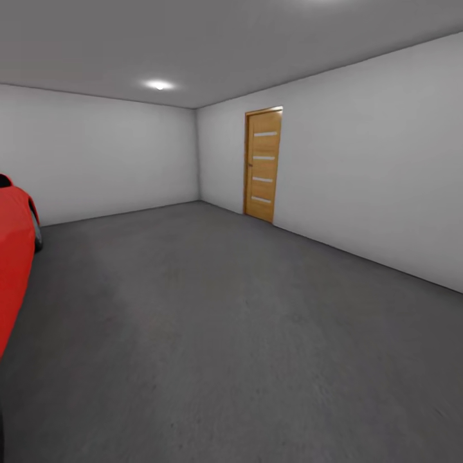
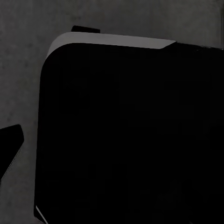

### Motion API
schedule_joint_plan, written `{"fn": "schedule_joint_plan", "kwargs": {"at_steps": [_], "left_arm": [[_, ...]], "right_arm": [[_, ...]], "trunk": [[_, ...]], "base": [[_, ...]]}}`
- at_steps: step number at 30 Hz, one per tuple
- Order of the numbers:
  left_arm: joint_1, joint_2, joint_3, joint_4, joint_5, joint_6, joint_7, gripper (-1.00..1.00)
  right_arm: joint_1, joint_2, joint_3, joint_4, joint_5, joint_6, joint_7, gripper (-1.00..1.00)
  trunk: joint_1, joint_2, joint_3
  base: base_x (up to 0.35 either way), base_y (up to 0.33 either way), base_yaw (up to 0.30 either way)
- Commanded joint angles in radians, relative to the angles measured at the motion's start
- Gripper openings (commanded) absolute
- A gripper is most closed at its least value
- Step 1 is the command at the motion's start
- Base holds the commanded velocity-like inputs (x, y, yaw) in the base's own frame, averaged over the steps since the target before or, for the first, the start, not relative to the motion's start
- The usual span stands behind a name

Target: Move the two storage containers from the living room to the garage. In the garage, place one container on the floor and stack the other container on top of it (either order is fine).

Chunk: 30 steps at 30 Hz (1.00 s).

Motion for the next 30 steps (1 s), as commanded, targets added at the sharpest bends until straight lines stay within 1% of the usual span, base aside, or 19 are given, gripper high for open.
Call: {"fn": "schedule_joint_plan", "kwargs": {"at_steps": [1,18,30], "left_arm": [[0.000,0.000,0.002,0.000,0.008,-0.003,0.000,1.00],[0.000,-0.002,0.002,0.000,0.007,-0.003,0.000,1.00],[0.000,-0.002,0.003,-0.001,0.008,-0.004,0.000,1.00]], "right_arm": [[0.000,0.000,0.002,0.000,0.003,-0.003,-0.001,1.00],[0.000,0.009,-0.004,0.000,0.005,-0.004,-0.001,1.00],[0.000,0.006,-0.005,0.000,0.004,-0.004,-0.001,1.00]], "trunk": [[0.001,0.000,-0.001],[0.001,0.000,-0.001],[0.001,0.000,-0.001]], "base": [[0.322,0.000,0.000],[0.322,0.000,0.000],[0.322,0.000,0.000]]}}
